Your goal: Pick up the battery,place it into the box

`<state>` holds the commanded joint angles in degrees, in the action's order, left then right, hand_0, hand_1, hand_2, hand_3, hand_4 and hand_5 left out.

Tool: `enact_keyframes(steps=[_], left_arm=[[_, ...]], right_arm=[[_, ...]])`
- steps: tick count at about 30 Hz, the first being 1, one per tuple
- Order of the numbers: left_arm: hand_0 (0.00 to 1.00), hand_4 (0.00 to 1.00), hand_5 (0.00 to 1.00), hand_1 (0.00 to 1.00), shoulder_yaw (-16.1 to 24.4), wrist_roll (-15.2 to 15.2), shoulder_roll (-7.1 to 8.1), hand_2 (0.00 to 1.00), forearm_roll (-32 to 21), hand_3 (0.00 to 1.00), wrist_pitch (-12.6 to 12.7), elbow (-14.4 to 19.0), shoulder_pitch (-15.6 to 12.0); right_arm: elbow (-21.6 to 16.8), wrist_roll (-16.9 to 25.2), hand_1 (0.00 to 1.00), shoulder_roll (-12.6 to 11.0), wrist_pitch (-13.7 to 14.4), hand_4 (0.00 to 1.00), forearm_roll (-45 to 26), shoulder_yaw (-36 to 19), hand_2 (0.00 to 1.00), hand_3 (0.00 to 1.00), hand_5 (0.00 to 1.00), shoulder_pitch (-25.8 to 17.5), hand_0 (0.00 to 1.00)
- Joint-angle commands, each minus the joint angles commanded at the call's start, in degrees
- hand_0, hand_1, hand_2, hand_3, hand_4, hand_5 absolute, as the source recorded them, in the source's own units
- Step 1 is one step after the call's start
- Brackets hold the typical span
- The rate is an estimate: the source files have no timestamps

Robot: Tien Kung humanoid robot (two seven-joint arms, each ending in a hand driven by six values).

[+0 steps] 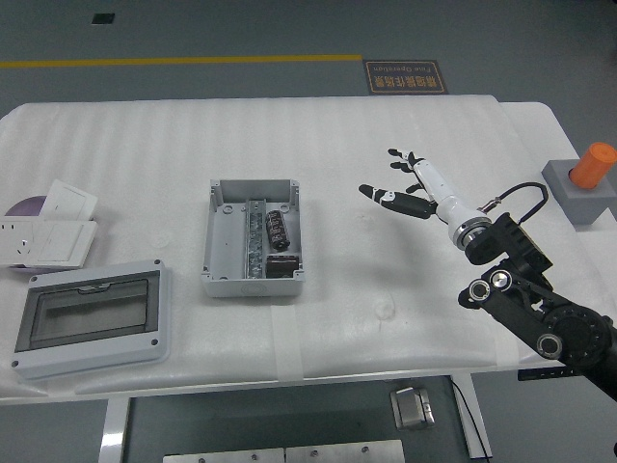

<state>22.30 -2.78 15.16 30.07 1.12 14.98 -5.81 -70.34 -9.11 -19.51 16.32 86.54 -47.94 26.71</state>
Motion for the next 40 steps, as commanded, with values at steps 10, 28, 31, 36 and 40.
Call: enact_keyframes(steps=[10, 28, 31, 36, 40], left_arm=[[0.644, 0.743, 0.497, 0.670, 9.66, -0.27, 4.28, 0.586, 9.16, 0.618, 0.48, 6.73, -3.97], [0.643, 0.744, 0.477, 0.670, 11.29, -0.36, 4.16, 0.584, 9.79, 0.617, 0.67, 5.98, -5.67], [0.643, 0.743, 0.472, 0.670, 11.34, -0.31, 3.63, 0.583, 9.02, 0.616, 0.69, 5.32, -6.17], [0.643, 0.743, 0.472, 0.670, 11.71, -0.25, 2.88, 0.583, 8.38, 0.616, 0.64, 4.63, -5.80], [0.643, 0.741, 0.464, 0.670, 12.15, -0.16, 2.78, 0.583, 8.40, 0.616, 0.66, 4.40, -4.90]], right_arm=[[-0.78, 0.55, 0.803, -1.12, 0.16, 0.943, -0.06, -2.32, 0.829, 0.899, 0.641, -3.12, 0.625], [-0.94, 0.59, 0.785, -1.64, -0.18, 0.911, 2.95, -4.85, 0.813, 0.882, 0.607, -5.68, 0.613], [-1.34, 0.46, 0.784, -1.84, -0.54, 0.908, 3.74, -5.93, 0.813, 0.881, 0.606, -5.95, 0.614], [-2.29, 0.41, 0.784, -2.54, -1.04, 0.908, 4.48, -8.64, 0.813, 0.881, 0.606, -6.36, 0.614], [-2.53, 0.16, 0.784, -3.23, -1.25, 0.907, 5.20, -9.66, 0.813, 0.879, 0.604, -6.06, 0.612]])
